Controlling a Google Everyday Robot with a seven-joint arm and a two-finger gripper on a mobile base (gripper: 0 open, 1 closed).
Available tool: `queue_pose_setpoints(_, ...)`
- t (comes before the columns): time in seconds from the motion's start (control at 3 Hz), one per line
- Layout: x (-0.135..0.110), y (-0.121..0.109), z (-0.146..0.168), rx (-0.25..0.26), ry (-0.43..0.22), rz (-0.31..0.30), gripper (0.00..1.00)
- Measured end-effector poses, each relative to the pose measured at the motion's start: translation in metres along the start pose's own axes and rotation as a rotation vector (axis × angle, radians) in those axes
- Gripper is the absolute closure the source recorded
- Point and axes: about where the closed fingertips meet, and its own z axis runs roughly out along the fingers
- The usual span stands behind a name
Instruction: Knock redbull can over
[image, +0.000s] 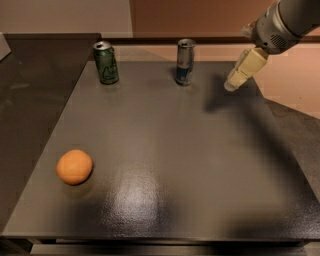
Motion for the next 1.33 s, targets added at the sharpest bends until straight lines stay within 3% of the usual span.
queue_pose_setpoints(0.67,-0.032,-0.043,0.055,-0.012,-0.129,0.009,0.0)
queue_pose_setpoints(1.33,-0.049,-0.064,0.095,-0.05,-0.228,0.064,0.0)
